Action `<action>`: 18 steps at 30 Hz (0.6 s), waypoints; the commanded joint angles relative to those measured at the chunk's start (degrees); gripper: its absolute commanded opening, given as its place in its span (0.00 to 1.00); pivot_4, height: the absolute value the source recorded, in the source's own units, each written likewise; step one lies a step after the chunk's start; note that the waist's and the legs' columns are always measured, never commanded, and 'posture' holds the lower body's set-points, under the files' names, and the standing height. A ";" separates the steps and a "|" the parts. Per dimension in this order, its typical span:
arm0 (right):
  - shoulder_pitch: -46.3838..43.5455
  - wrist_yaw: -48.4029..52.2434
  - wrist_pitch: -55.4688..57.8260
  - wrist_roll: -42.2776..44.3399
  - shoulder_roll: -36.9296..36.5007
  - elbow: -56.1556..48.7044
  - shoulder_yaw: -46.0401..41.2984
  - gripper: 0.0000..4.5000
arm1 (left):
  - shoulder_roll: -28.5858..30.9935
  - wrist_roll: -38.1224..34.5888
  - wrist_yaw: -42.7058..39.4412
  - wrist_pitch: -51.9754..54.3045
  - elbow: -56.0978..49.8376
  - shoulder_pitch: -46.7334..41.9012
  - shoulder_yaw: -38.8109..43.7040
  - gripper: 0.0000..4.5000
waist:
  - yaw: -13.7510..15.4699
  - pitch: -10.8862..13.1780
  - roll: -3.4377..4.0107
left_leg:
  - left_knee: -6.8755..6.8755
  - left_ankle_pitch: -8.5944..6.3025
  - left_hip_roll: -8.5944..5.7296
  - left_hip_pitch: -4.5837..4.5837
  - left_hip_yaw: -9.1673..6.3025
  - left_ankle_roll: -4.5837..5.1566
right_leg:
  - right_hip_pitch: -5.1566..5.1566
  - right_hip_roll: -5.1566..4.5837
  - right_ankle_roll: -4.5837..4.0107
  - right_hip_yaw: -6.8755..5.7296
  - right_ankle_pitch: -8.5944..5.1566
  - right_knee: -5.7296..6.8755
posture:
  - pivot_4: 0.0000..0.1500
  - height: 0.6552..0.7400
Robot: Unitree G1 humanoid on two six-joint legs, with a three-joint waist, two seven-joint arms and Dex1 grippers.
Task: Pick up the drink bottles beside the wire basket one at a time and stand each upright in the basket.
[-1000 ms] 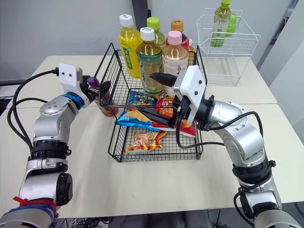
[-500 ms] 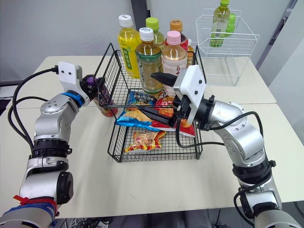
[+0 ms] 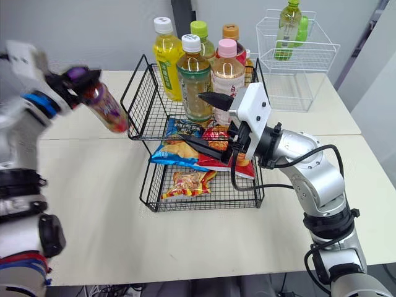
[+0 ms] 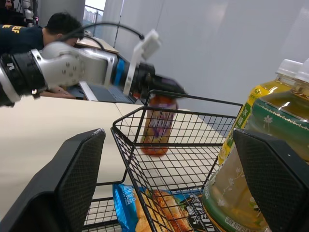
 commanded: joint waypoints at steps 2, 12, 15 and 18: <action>0.13 0.01 -1.36 0.71 0.26 -1.58 -1.58 1.00 | 6.34 -6.66 -6.08 8.95 -4.06 -11.17 1.60 0.31 | 0.04 0.00 0.00 | 0.01 0.00 -0.02 0.00 -0.01 0.00 | 0.03 -0.01 0.01 -0.01 -0.01 -0.01 | 1.00 1.00; 0.61 -0.87 -2.27 -0.12 1.10 -1.15 -1.99 1.00 | 7.20 -6.52 -16.46 16.96 7.46 -35.75 -5.40 0.31 | -0.46 0.03 0.03 | -0.01 0.00 0.01 0.09 0.01 0.00 | 0.06 0.06 0.28 -0.01 -0.18 0.04 | 1.00 1.00; 0.65 -1.05 -2.55 -0.35 1.31 -1.06 -1.82 1.00 | 5.93 -5.08 -19.91 16.40 8.87 -36.81 -7.82 0.31 | -0.64 0.04 0.05 | -0.01 0.00 0.00 0.08 0.03 0.00 | 0.06 0.05 0.30 0.03 -0.19 0.04 | 1.00 1.00; 0.85 -1.46 -2.68 -0.52 1.44 -1.36 -1.72 1.00 | 3.90 -4.46 -21.42 16.28 8.55 -36.17 -9.43 0.31 | -0.74 0.05 0.08 | -0.01 0.00 0.01 0.12 0.04 0.00 | 0.05 0.06 0.30 0.05 -0.19 0.10 | 1.00 1.00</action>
